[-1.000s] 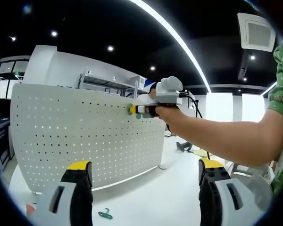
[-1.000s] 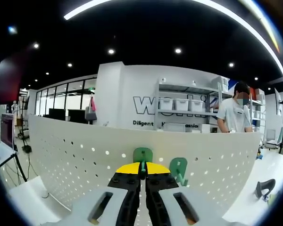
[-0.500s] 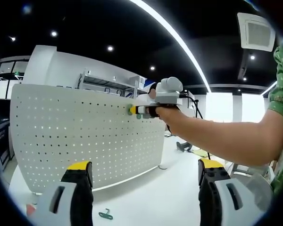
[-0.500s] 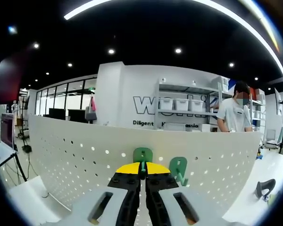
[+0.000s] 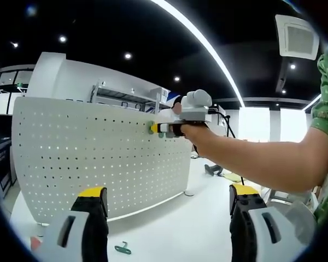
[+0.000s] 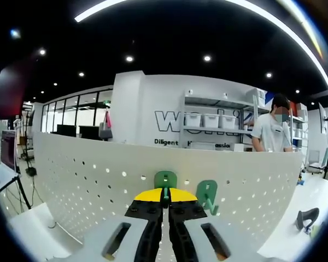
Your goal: Insert the hook assembly into the mounting plate slot until the hook locks in place.
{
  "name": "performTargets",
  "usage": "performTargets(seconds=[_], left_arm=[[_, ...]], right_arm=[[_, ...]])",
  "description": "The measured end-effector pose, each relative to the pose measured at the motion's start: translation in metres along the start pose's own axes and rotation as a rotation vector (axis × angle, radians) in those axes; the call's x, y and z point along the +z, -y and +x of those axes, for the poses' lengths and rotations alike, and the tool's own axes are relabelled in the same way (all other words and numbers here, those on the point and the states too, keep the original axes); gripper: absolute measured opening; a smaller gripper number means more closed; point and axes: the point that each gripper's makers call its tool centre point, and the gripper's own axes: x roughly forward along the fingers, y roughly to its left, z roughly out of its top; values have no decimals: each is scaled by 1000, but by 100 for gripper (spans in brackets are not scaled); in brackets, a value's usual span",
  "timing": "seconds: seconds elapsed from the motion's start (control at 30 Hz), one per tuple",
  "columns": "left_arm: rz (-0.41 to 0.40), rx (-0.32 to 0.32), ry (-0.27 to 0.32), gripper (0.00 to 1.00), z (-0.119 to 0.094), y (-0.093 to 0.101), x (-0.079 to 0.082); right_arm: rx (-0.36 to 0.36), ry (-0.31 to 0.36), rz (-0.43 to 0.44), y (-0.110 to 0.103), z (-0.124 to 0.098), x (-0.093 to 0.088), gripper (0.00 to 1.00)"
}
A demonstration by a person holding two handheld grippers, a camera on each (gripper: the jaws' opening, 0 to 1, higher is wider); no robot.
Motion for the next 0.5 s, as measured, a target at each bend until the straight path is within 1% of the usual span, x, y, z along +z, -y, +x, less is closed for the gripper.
performTargets(seconds=[0.17,0.5], left_arm=[[1,-2,-2,94,0,0,0],[0,5,-7,94,-1,-3,-2]], right_arm=[[4,-12,-3,-3,2,-6,1],[6,-12,5,-2,3,-6,1]])
